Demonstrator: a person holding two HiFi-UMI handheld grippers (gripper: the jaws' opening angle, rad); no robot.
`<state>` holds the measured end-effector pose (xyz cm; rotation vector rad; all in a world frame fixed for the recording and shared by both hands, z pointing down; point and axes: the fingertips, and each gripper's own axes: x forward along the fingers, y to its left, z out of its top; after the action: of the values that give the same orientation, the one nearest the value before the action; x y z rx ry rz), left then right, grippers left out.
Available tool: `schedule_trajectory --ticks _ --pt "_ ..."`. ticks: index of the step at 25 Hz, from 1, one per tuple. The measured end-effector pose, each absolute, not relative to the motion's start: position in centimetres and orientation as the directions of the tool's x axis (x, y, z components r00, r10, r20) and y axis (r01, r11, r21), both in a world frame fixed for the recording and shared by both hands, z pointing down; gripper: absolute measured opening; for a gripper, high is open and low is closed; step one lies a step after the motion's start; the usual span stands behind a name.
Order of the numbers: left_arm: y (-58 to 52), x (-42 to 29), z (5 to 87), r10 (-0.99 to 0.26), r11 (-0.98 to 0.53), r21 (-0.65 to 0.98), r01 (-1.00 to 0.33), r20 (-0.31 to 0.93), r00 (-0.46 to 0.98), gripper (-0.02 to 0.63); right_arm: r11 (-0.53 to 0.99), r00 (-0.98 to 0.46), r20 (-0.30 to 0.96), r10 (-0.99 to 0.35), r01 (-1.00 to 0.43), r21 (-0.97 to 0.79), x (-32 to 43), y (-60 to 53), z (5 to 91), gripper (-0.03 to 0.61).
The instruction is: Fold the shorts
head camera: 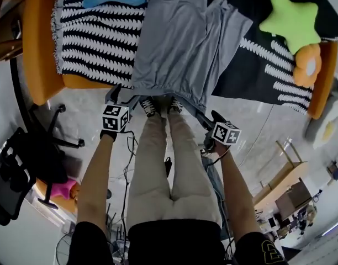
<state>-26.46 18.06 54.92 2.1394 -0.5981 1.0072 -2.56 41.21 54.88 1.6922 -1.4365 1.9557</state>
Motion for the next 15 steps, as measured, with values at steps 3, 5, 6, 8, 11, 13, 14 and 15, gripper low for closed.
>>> schedule_trajectory --ticks 3,5,6,8,11,13,14,15 --pt "17.6 -26.4 54.3 -0.063 -0.576 0.511 -0.638 0.75 0.658 0.365 -0.517 -0.347 0.848 -0.401 -0.678 -0.522 -1.7 41.4 54.1 0.483" --pt "17.5 -25.9 53.4 -0.022 -0.678 0.47 -0.565 0.756 0.655 0.376 -0.453 -0.379 0.846 -0.375 -0.721 -0.524 -1.5 41.0 53.1 0.531" --pt "17.6 -25.7 53.1 0.007 -0.731 0.446 -0.516 0.762 0.648 0.383 -0.393 -0.397 0.849 -0.348 -0.76 -0.517 -1.6 40.8 52.7 0.561" --pt "17.6 -25.9 52.5 0.05 -0.787 0.424 -0.447 0.767 0.639 0.387 -0.282 -0.429 0.851 -0.304 -0.813 -0.51 -2.0 40.3 51.9 0.592" --pt "17.7 -26.1 51.7 0.064 -0.779 0.446 -0.441 0.756 0.652 0.387 -0.246 -0.432 0.85 -0.302 -0.826 -0.507 -1.6 39.6 50.8 0.598" --pt "19.0 -25.5 51.3 0.067 -0.743 0.481 -0.467 0.746 0.662 0.387 -0.291 -0.403 0.853 -0.333 -0.816 -0.499 0.1 39.5 50.1 0.598" --pt "20.2 -25.0 51.1 0.074 -0.716 0.506 -0.482 0.741 0.668 0.387 -0.327 -0.381 0.853 -0.357 -0.805 -0.496 1.5 39.3 49.7 0.598" --pt "21.6 -24.2 50.9 0.085 -0.686 0.533 -0.496 0.735 0.673 0.387 -0.365 -0.352 0.853 -0.385 -0.791 -0.492 3.5 38.8 49.5 0.596"
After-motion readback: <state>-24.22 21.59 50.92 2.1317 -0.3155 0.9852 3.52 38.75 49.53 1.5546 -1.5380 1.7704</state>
